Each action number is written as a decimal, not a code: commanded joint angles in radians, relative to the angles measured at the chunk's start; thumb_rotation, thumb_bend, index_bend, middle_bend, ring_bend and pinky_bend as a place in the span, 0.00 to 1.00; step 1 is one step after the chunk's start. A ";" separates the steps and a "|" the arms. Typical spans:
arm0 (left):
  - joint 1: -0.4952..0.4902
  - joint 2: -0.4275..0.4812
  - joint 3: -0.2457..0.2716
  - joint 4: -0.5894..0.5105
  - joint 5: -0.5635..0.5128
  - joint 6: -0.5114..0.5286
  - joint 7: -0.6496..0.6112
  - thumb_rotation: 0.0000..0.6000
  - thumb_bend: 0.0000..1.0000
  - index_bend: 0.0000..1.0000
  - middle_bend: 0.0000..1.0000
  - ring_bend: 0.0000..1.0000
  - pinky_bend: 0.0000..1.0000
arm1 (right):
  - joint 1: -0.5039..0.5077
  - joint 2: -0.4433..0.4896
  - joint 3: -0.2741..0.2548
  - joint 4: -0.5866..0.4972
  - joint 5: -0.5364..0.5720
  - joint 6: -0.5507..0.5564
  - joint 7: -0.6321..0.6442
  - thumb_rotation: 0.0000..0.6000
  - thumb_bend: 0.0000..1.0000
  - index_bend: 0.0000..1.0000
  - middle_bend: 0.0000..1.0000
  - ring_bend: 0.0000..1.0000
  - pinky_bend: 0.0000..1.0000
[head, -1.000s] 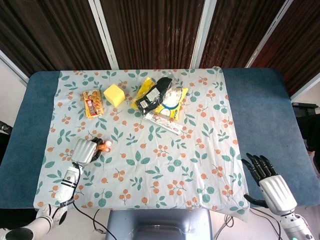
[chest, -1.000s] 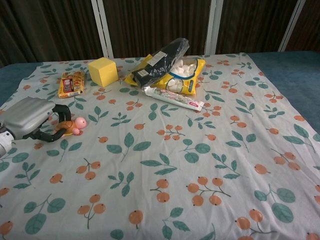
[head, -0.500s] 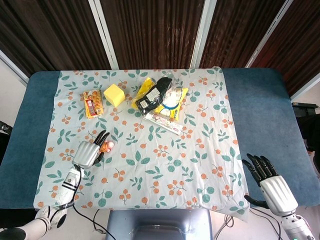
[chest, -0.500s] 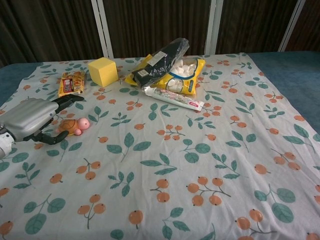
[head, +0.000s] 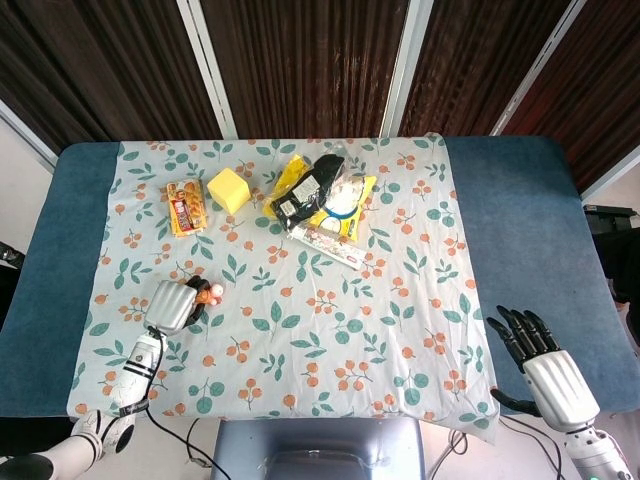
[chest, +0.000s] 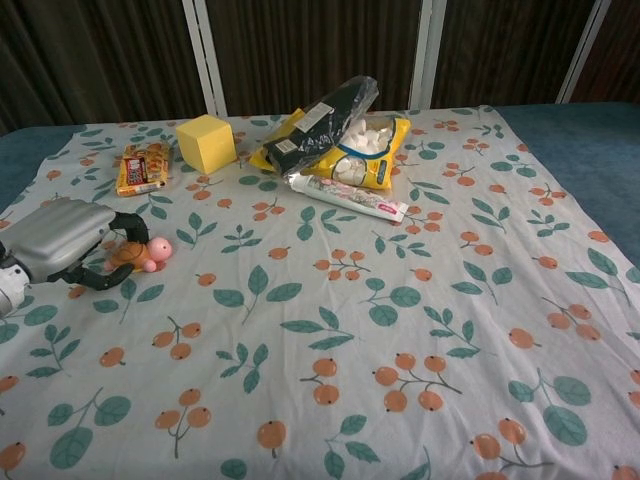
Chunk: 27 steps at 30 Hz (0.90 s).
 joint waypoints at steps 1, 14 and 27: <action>-0.002 -0.005 -0.002 0.011 -0.002 0.002 -0.004 1.00 0.41 0.54 0.54 0.95 1.00 | 0.001 -0.001 0.000 -0.001 0.001 -0.002 -0.001 1.00 0.12 0.00 0.00 0.00 0.00; 0.003 -0.056 0.004 0.104 0.026 0.097 -0.056 1.00 0.42 0.87 0.87 0.98 1.00 | 0.002 -0.005 0.001 -0.001 0.005 -0.010 -0.008 1.00 0.12 0.00 0.00 0.00 0.00; 0.001 -0.007 0.028 0.030 0.031 0.040 -0.047 1.00 0.41 0.03 0.05 0.93 1.00 | -0.002 -0.002 0.000 -0.002 -0.002 0.004 -0.002 1.00 0.11 0.00 0.00 0.00 0.00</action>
